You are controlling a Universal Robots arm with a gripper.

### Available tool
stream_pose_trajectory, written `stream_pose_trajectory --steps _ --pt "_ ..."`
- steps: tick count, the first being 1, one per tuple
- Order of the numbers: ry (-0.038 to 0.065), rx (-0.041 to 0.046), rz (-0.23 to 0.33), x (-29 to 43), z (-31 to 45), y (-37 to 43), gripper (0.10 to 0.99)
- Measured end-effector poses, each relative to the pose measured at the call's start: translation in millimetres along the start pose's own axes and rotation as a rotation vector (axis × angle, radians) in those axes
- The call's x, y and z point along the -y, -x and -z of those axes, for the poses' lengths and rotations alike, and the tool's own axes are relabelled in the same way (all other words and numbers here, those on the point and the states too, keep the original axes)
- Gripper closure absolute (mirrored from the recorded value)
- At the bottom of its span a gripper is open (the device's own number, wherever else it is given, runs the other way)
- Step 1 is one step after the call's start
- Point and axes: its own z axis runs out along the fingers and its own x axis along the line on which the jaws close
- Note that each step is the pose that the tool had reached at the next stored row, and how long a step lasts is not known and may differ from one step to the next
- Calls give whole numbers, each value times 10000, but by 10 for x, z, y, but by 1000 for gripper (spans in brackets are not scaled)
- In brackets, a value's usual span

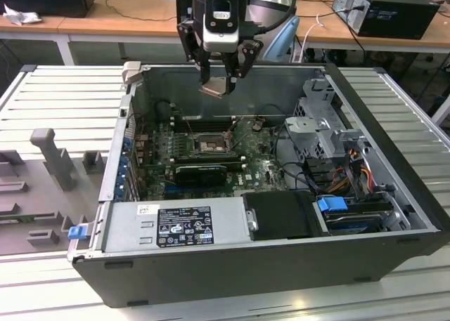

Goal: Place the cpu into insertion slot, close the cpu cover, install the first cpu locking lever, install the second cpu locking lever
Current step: 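Place the cpu into insertion slot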

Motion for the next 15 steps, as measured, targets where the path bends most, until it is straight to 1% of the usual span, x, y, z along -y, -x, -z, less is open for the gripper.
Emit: stream_pose_trajectory --steps 10,15 --pt "6 29 -323 0 0 0 561" --pt "12 57 -636 0 -2 0 561"
